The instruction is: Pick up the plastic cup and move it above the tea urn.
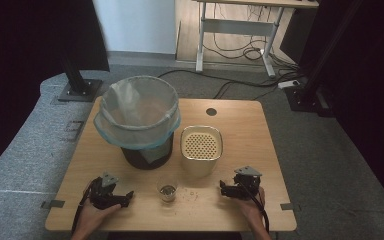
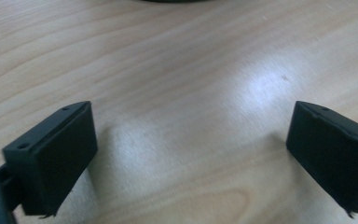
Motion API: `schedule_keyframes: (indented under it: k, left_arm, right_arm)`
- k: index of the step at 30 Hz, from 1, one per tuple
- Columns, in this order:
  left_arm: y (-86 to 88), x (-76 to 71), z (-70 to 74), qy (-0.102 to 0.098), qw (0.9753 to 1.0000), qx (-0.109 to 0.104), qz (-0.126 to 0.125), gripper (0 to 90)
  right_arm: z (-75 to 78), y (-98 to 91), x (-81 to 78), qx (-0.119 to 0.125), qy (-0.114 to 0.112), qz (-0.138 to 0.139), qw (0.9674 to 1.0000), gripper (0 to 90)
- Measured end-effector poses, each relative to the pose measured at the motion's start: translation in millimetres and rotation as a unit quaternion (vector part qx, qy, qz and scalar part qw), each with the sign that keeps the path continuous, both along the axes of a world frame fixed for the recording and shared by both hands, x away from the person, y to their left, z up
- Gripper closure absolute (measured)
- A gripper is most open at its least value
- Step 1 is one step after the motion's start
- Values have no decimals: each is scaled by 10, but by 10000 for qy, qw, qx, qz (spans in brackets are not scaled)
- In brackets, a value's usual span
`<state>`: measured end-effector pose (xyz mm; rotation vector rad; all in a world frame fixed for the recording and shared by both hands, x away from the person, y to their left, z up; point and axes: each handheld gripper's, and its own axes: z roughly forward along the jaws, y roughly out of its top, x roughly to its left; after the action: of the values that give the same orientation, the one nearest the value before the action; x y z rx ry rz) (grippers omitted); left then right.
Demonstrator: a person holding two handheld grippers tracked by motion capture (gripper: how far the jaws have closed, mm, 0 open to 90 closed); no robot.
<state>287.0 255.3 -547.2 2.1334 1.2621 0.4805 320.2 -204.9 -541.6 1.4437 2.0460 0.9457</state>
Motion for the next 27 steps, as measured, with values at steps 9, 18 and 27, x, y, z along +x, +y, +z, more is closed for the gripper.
schedule_keyframes:
  k: [9,18,27]
  left_arm:
    - [83,-48,94,-83,9991,-410,100,104]
    - [56,-112,121,-291,9987,-421,-26,137]
    - [-12,-94,71,-163,9997,-190,-35,139]
  right_arm:
    - [137,165,-186,394,-521,508,9966,84]
    - [173,467,-313,606,-775,947,9906,133]
    - [137,706,-372,840,-660,1480,9832,148]
